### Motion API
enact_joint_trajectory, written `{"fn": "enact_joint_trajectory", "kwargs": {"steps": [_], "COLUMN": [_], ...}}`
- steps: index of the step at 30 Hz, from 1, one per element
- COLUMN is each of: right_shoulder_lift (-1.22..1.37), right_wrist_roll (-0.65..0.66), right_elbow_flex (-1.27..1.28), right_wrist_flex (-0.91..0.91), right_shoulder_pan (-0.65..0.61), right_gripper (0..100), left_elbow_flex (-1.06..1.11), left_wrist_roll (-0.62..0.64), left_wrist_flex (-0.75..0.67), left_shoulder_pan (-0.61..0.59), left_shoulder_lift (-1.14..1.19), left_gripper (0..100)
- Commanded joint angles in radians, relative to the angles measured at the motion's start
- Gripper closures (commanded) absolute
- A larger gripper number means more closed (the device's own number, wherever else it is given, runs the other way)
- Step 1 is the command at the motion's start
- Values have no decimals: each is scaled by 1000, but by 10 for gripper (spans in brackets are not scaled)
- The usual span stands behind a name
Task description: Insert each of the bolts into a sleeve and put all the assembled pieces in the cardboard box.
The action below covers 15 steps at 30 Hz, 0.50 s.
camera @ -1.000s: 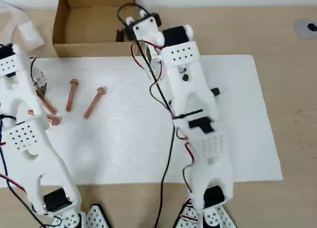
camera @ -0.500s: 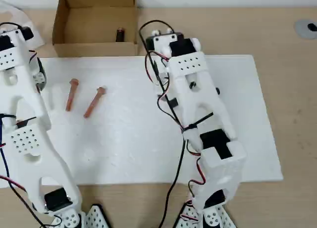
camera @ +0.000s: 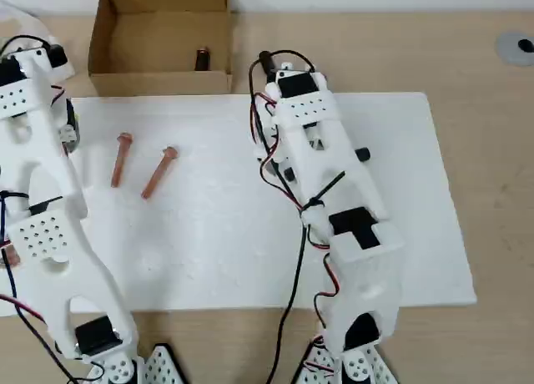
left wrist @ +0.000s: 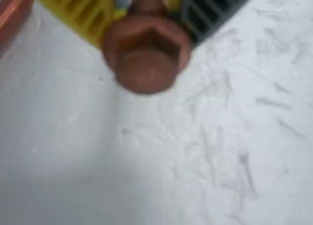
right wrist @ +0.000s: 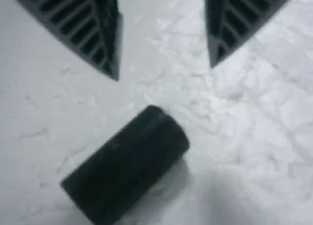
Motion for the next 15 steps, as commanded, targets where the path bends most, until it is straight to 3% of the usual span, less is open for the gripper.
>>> {"fn": "enact_joint_trajectory", "kwargs": {"steps": [1,9,15], "right_shoulder_lift": [-4,15,116], "right_wrist_roll": [-51,-117,-123], "right_elbow_flex": [1,7,1], "right_wrist_flex": [-9,-91,-87], "right_shoulder_pan": [28,143,125], "right_gripper": [850,850,850], "left_elbow_flex": [-41,-41,-41], "left_wrist_roll": [-48,-54,-52], "left_wrist_flex": [12,12,12], "left_shoulder_pan": [23,71,101], "left_shoulder_lift": [-81,-81,-77], "left_gripper": [991,991,991]}}
